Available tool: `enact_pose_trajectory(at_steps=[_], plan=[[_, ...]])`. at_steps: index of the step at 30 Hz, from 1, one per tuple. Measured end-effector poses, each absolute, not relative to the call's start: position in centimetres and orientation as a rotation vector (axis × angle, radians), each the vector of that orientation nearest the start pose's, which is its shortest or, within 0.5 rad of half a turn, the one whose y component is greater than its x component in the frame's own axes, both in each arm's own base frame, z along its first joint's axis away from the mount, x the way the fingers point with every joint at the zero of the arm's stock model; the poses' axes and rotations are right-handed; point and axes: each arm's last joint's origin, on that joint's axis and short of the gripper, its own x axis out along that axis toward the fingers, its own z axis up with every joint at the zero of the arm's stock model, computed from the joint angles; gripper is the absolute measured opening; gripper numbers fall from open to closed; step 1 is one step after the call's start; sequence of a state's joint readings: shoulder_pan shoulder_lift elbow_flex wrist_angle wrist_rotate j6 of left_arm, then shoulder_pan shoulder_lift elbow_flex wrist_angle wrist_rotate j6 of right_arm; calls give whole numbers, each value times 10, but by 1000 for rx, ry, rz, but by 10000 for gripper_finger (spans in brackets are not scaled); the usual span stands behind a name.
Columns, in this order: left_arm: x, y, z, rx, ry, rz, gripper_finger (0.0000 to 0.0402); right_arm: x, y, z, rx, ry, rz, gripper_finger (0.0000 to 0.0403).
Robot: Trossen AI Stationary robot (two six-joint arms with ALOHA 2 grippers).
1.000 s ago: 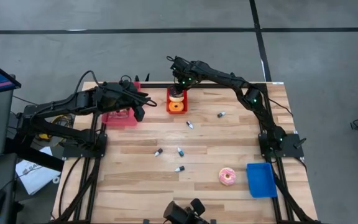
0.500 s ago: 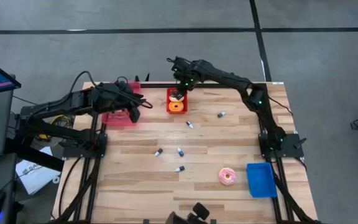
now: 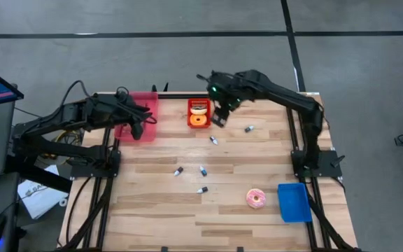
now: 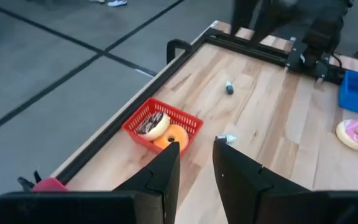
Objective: Pick & Place Food Item
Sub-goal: Put the pink donut into the red bin
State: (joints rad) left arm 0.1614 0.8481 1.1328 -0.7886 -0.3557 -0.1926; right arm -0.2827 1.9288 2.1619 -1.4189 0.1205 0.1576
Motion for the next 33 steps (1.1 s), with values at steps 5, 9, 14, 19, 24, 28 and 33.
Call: enact_pose_trajectory(at_steps=[5,9,14,19,24,28,33], plan=[[132,27,387,-105,424,493,92,325,-59,376,231,1170,-406,186],[127,23,389,-139,395,472,92,285,-26,357,301,1151,-407,187],[127,16,391,-209,369,434,92,241,11,322,458,1139,-404,187],[144,6,390,-297,342,381,92,215,57,297,508,1143,-363,187],[168,-10,391,-314,310,294,92,197,100,277,539,1214,-372,187],[178,-20,393,-357,255,272,92,198,119,263,580,1278,-429,193],[185,-29,399,-383,175,248,92,212,130,247,570,1359,-462,216]])
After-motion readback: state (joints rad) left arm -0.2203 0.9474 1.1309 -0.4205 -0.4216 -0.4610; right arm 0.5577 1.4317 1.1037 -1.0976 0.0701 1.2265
